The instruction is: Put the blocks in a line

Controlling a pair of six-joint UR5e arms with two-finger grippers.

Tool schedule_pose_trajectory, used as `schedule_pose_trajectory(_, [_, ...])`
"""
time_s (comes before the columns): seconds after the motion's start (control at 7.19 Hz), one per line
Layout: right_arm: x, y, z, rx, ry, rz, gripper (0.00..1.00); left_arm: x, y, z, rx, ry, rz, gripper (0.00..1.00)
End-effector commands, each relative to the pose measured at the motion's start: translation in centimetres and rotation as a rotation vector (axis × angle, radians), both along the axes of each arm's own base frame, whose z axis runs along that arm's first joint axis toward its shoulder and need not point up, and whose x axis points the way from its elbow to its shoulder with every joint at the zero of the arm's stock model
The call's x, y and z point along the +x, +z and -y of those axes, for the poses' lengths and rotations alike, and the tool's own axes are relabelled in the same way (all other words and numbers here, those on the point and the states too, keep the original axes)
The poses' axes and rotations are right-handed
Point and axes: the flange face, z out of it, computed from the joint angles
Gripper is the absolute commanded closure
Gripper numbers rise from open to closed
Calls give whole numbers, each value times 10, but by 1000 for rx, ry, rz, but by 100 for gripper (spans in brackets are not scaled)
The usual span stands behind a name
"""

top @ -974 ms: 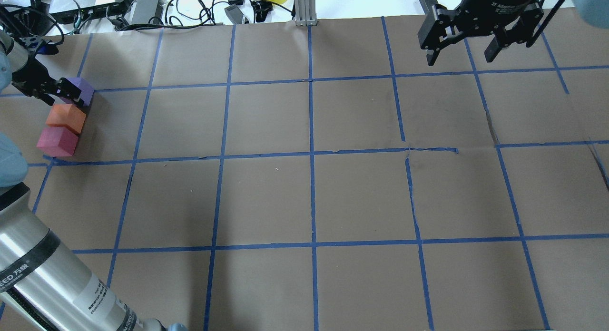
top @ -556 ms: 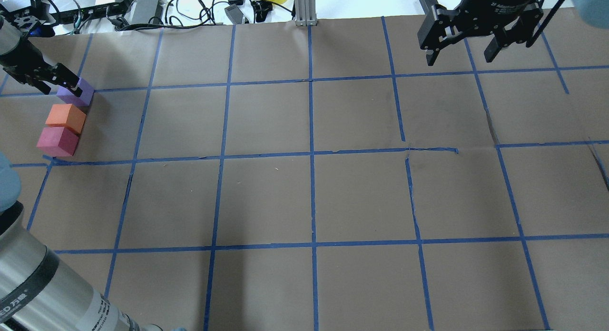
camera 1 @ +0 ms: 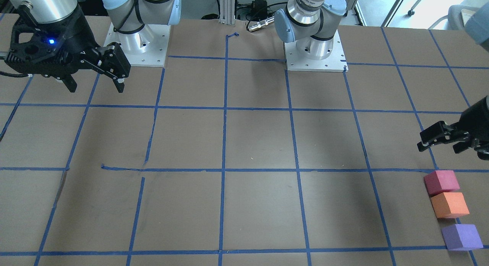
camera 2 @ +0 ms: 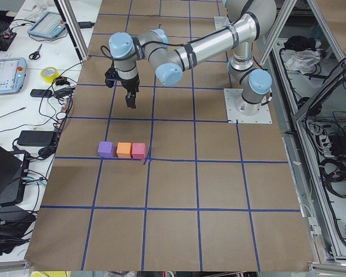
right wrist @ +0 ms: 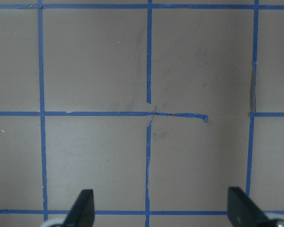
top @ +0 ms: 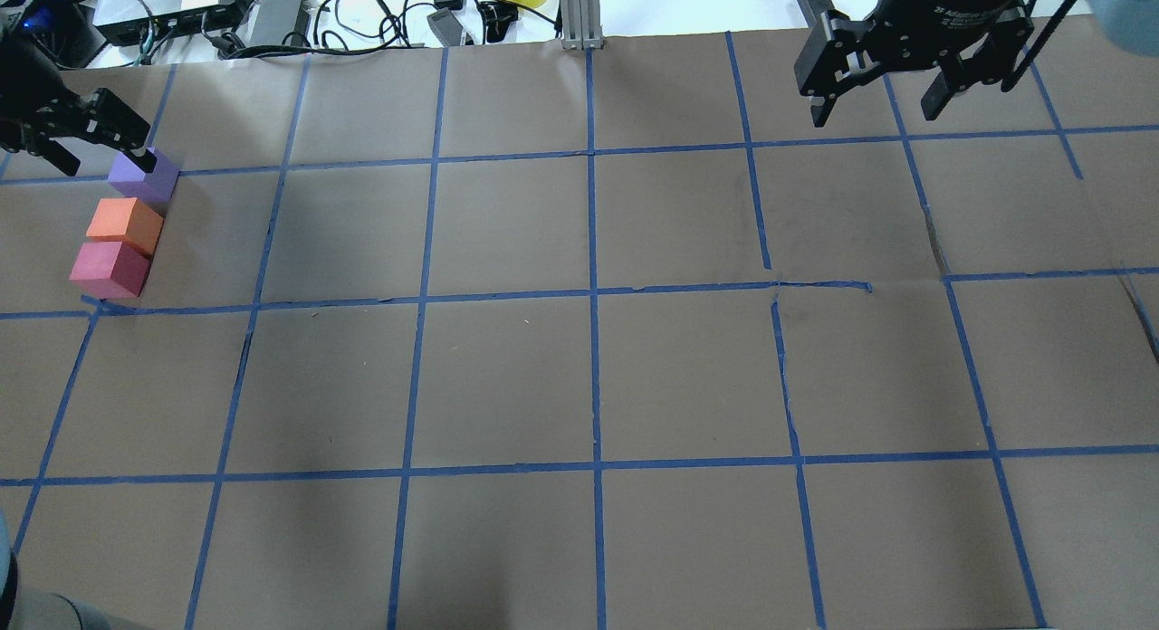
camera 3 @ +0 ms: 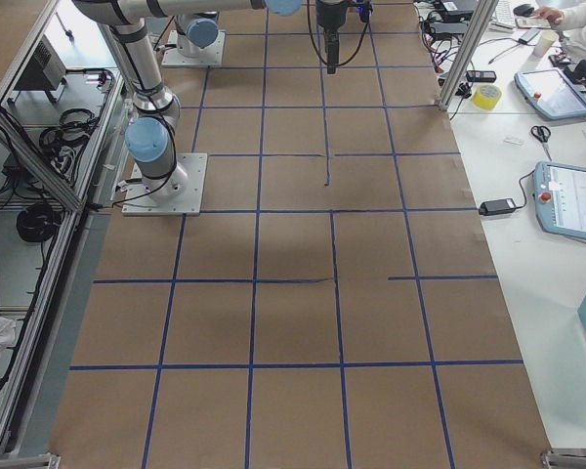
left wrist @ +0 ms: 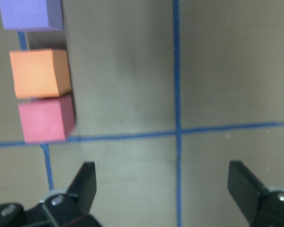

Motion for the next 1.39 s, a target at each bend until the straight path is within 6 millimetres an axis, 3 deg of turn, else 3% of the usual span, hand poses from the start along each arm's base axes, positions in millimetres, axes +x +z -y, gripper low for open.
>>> schedule_pose_trajectory(0.0, [0,0,0,0,1,0,0,-61,43,-28,-3,10,40,0])
schedule_pose_trajectory(0.28, [0,0,0,0,1,0,0,-113,61,-51,-8,20,53,0])
schedule_pose_trajectory(0.42, [0,0,0,0,1,0,0,-146,56,-56,-6,28,49,0])
schedule_pose_trajectory(0.56, [0,0,0,0,1,0,0,-164,58,-61,-11,21,50,0])
schedule_pose_trajectory(0.83, [0,-1,1,2,1,-2,0,-181,71,-83,-11,11,20,0])
schedule_pose_trajectory(1.25, [-1,-1,1,2,-1,-2,0,-214,63,-100,7,39,27,0])
